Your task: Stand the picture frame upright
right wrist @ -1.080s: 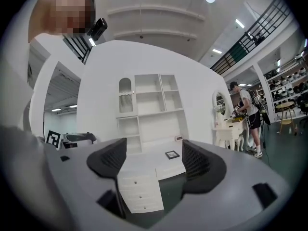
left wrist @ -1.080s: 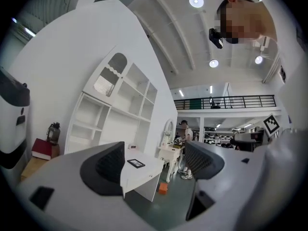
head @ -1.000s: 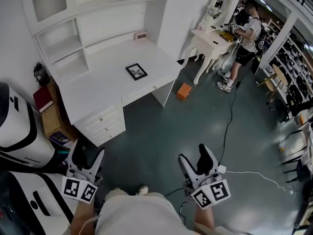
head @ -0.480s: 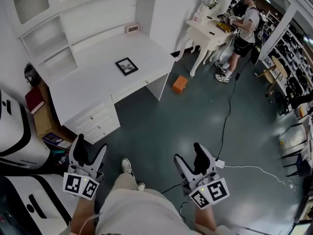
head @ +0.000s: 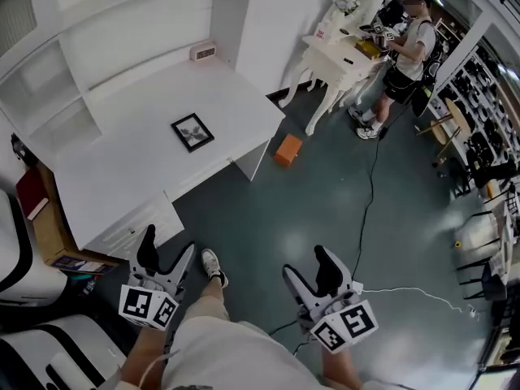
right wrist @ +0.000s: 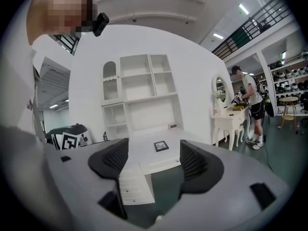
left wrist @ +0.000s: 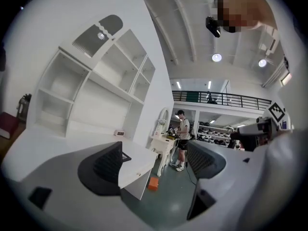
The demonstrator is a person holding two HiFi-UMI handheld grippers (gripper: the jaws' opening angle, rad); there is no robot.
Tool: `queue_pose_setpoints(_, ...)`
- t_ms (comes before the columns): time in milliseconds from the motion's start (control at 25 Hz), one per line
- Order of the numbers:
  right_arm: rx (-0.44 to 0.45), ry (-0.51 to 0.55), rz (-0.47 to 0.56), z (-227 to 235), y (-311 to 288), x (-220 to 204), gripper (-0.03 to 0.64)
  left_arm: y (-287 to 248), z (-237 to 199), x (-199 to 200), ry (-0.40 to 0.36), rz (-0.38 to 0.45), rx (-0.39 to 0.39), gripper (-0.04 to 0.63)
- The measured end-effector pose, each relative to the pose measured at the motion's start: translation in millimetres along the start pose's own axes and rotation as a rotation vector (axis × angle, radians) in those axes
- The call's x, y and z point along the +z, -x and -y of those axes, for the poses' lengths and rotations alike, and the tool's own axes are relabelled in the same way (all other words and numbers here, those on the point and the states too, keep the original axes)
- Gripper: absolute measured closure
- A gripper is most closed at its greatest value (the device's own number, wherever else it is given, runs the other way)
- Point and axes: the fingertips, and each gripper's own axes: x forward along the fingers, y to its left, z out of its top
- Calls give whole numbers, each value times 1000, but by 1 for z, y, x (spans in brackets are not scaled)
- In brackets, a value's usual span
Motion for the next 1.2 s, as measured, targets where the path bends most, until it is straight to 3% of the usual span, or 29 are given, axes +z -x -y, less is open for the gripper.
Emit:
queue_pose_setpoints(240,46,-10,-37,48,-136,45,284,-131,-69,17,11,12,-5,190)
queue_pose_setpoints(440,86,-15,-68,69,-219,67,284,-198,-112,22,31,-17,23,190)
queue_pose_setpoints(800,202,-32,-160,64,-308,66,313,-228,-168,13,82,-31,114,192)
queue_pose_setpoints(1200,428,-11,-252,71,-414,58,313,-242,-210,4,85,-47,313,192)
